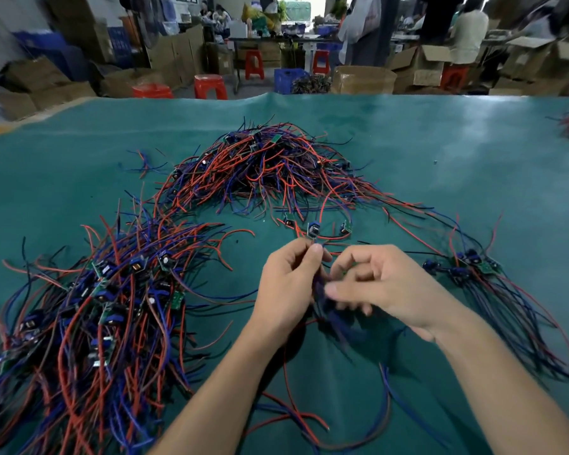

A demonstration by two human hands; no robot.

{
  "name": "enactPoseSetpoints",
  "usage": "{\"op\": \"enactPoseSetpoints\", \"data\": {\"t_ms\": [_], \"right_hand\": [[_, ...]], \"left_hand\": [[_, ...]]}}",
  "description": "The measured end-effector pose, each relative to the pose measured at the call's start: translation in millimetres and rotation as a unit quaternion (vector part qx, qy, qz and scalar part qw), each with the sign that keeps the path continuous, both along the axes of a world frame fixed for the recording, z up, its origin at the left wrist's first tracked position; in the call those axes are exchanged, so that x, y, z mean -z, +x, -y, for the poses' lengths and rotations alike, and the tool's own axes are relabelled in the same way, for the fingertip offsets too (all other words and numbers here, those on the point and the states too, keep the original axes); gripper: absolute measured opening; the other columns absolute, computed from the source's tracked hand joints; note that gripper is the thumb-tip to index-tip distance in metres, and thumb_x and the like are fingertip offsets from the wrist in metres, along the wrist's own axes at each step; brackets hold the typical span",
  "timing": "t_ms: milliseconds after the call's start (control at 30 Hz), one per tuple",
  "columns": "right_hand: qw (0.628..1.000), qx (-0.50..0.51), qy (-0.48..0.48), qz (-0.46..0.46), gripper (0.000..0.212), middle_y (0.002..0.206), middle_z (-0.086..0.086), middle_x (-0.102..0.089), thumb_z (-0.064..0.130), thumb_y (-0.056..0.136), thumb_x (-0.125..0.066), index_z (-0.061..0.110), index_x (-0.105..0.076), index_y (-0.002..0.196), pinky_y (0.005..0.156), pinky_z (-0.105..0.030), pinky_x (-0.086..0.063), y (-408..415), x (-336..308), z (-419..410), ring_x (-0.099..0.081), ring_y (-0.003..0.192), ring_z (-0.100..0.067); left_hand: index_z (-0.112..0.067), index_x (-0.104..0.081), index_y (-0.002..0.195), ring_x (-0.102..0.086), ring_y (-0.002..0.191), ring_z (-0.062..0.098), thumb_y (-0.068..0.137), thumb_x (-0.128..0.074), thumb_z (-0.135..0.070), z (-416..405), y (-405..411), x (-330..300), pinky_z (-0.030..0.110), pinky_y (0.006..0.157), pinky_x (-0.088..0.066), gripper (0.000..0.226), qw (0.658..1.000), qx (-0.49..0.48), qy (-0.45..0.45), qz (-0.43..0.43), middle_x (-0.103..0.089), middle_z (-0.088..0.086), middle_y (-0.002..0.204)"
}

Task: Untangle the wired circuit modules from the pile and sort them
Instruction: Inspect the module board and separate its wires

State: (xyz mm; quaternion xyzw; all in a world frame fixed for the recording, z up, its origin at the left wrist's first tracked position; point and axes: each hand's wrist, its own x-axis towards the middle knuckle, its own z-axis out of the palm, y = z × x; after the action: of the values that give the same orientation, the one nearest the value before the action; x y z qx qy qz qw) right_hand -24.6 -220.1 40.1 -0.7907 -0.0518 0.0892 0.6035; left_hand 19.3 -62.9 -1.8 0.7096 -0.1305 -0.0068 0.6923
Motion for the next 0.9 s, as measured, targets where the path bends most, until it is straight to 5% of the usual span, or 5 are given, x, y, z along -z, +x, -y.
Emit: {"op": "enactPoseSetpoints", "data": {"t_ms": [267,467,600,800,900], "right_hand": [[0.964,0.239,0.03,0.115,0.01,0.066,0.012,-0.063,0.035,0.089,-0.076,0.03,-0.077,0.081,0.05,-0.018,-0.036,10.4,8.4,1.3,-0.051,0.059,-0.007],[0.956,0.17,0.237,0.023,0.02,0.087,-0.003,-0.07,0.028,0.07,-0.082,0.017,-0.081,0.086,0.046,-0.021,-0.035,9.6,7.5,-1.4,-0.052,0.058,-0.009],[0.934,0.148,0.325,-0.033,0.011,0.078,-0.001,-0.068,0.018,0.071,-0.078,0.015,-0.081,0.081,0.047,-0.019,-0.038,11.2,8.4,1.0,-0.052,0.056,-0.008],[0.949,0.211,0.228,0.047,0.006,0.072,-0.006,-0.069,0.012,0.082,-0.078,0.007,-0.082,0.083,0.048,-0.02,-0.042,14.3,15.8,0.8,-0.053,0.057,-0.011],[0.96,0.245,0.094,0.101,0.014,0.069,-0.003,-0.072,0.017,0.09,-0.076,0.014,-0.082,0.078,0.048,-0.023,-0.044,17.2,21.1,5.7,-0.056,0.056,-0.01]], "left_hand": [[-0.021,-0.076,0.093,-0.046,0.051,0.001,0.102,-0.053,-0.009,-0.9,-5.9,-6.4,0.011,0.054,-0.037,0.027,0.997,0.071,0.004,0.026,-0.052,-0.011,0.054],[-0.007,-0.067,0.084,-0.04,0.051,0.007,0.102,-0.05,-0.009,-2.8,-8.1,-10.3,0.013,0.051,-0.031,0.026,0.992,0.125,-0.019,-0.009,-0.046,0.001,0.056],[-0.003,-0.065,0.084,-0.039,0.048,0.007,0.103,-0.048,-0.012,-2.1,-9.4,-9.3,0.014,0.047,-0.03,0.028,0.991,0.133,-0.002,-0.014,-0.047,-0.001,0.054],[-0.009,-0.066,0.084,-0.041,0.05,0.009,0.104,-0.049,-0.015,-0.4,-8.1,-6.6,0.018,0.052,-0.035,0.027,0.995,0.098,0.028,0.022,-0.051,0.0,0.054],[-0.003,-0.067,0.085,-0.038,0.048,0.009,0.103,-0.051,-0.014,0.2,-6.5,-4.2,0.02,0.049,-0.033,0.027,0.994,0.09,0.047,0.028,-0.048,-0.006,0.05]]}}
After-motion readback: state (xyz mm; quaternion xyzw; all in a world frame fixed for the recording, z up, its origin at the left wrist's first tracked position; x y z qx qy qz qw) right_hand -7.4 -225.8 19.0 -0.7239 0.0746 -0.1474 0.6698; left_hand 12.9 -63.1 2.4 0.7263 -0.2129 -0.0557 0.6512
